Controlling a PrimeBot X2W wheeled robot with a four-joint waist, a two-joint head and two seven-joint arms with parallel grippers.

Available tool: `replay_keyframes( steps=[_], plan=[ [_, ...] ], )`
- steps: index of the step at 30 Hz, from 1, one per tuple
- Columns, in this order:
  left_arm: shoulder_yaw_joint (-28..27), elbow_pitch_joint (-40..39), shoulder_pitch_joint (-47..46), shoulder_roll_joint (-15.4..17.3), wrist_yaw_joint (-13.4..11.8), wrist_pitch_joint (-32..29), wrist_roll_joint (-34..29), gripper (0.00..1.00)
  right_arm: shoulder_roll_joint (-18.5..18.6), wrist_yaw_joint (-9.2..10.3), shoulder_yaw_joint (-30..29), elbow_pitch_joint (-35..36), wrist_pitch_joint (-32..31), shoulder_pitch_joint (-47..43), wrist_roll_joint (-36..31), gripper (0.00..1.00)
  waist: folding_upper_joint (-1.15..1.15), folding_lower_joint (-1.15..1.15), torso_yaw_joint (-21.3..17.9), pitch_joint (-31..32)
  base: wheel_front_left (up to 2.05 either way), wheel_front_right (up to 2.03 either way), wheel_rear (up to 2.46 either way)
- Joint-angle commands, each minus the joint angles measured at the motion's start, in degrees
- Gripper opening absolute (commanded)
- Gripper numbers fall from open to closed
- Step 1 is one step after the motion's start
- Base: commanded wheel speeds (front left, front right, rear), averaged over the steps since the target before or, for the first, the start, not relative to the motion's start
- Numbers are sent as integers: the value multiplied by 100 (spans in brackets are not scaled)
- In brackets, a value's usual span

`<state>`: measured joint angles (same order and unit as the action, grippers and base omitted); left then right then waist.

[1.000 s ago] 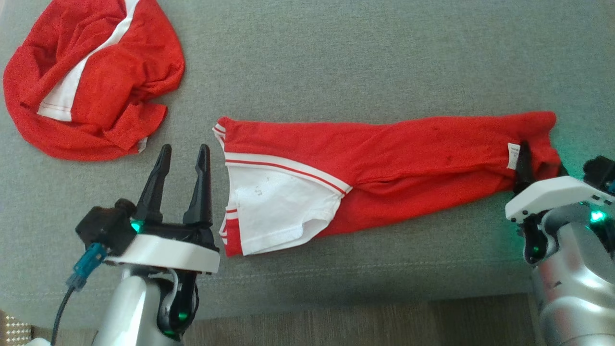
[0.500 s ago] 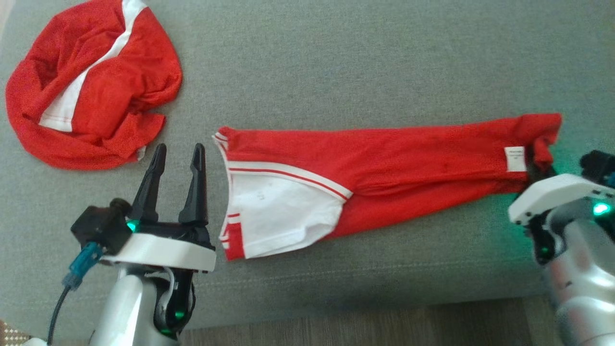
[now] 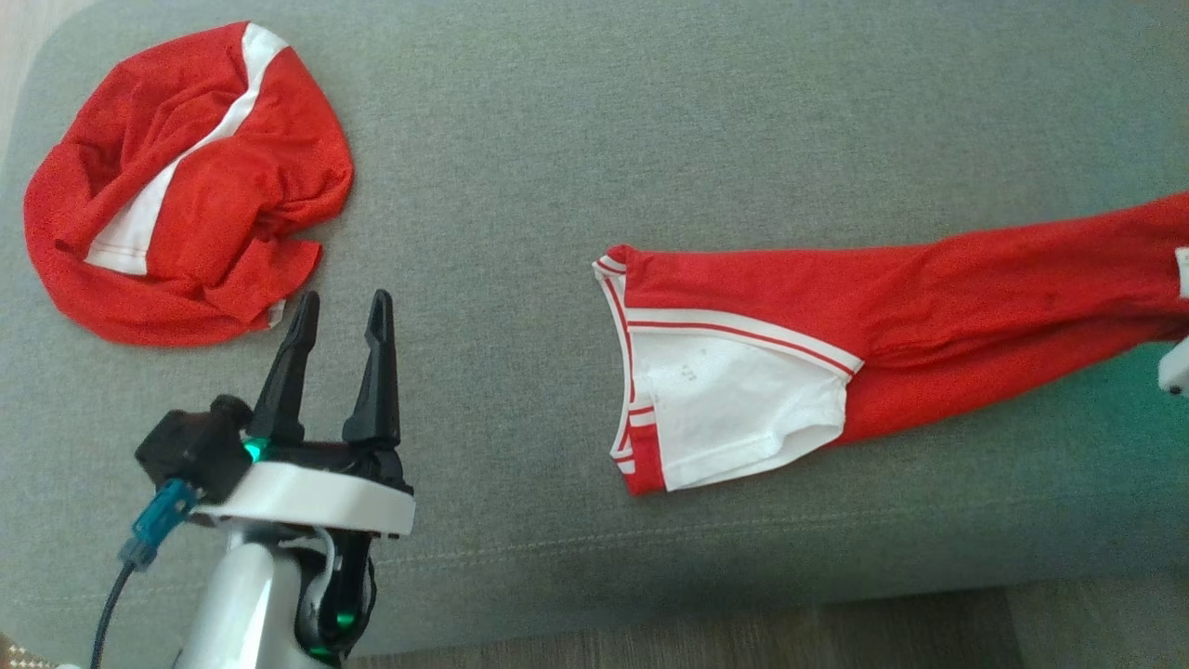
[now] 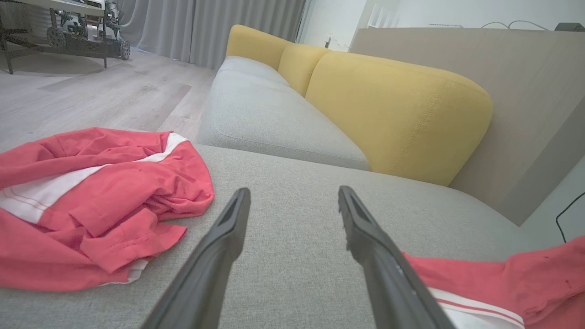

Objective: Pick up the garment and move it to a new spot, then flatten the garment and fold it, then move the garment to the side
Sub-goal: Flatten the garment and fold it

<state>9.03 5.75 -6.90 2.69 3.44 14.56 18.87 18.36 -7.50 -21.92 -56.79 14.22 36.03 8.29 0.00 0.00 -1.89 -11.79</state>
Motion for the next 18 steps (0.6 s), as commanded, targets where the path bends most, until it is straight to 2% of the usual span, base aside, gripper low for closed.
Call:
replay_keyframes(
  steps=[1, 6, 10, 14, 18],
  plan=[
    [-176, -208, -99, 19, -30, 44, 60, 100, 77, 1, 15, 207, 76, 200, -159, 0, 0, 0, -7, 4, 0, 0, 0],
    [-123, -216, -116, 19, -67, 44, 137, 100, -206, 1, -128, 402, 50, 326, -628, 0, 0, 0, -31, 6, 0, 0, 0],
    [-106, -201, -102, 19, -88, 44, 171, 100, -460, 1, 68, 642, -78, 320, -635, 0, 0, 0, -67, 63, 0, 0, 0],
    [-118, -206, -86, 19, -88, 44, 156, 100, -791, 1, 423, 1071, -375, 256, -244, 0, 0, 0, -102, 128, 0, 0, 0],
    [-100, -214, -58, 19, -66, 44, 43, 100, -1018, 1, 852, 1815, -811, 65, 299, 0, 0, 0, -131, 168, 0, 0, 0]
  ],
)
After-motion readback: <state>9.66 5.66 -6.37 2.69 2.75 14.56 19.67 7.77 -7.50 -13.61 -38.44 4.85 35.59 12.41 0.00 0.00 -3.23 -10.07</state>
